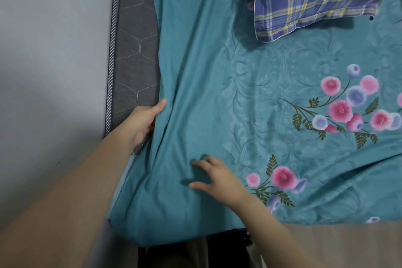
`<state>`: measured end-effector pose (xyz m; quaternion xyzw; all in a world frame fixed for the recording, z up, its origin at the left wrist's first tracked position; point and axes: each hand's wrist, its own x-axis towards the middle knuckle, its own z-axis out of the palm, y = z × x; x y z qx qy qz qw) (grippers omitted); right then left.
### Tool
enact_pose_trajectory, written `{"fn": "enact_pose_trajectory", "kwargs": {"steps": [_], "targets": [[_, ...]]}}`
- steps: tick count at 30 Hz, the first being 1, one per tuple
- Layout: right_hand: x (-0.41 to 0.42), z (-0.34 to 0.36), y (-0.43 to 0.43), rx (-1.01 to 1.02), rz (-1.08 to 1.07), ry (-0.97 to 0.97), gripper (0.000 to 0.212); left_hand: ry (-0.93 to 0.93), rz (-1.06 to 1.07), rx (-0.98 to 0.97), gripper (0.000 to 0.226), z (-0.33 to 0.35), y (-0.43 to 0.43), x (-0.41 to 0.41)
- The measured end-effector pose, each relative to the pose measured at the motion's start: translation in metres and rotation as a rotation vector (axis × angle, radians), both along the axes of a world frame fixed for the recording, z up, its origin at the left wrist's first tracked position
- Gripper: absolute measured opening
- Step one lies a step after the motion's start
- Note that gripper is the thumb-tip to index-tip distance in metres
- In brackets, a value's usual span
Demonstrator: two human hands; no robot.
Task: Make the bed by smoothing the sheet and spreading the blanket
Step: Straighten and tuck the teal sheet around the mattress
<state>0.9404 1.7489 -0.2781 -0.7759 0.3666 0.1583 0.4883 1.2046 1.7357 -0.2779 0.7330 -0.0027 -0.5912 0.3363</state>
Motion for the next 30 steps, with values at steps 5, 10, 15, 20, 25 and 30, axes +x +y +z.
{"fn": "enact_pose_trajectory", "kwargs": {"steps": [5,10,15,20,25,30], "targets": [[0.027,-0.003,0.031,-0.033,0.105,0.022,0.070,0.130,0.156,-0.030,0.034,0.014,0.013,0.006],[0.044,0.001,0.053,-0.023,0.203,0.090,0.075,0.092,0.410,-0.178,0.027,0.026,0.032,0.020],[0.054,0.003,0.061,-0.099,0.354,0.152,0.071,-0.716,0.130,-0.407,0.044,0.044,0.059,0.033],[0.060,0.007,0.068,-0.124,0.513,0.170,0.062,-1.292,-0.568,-0.067,0.052,0.046,0.081,0.026],[0.059,0.008,0.083,-0.143,0.604,0.123,0.060,-1.141,-0.788,0.294,0.056,0.028,0.081,0.018],[0.044,0.001,0.094,-0.118,0.537,0.044,0.059,-1.113,-0.933,0.484,0.071,0.003,0.080,0.015]]}}
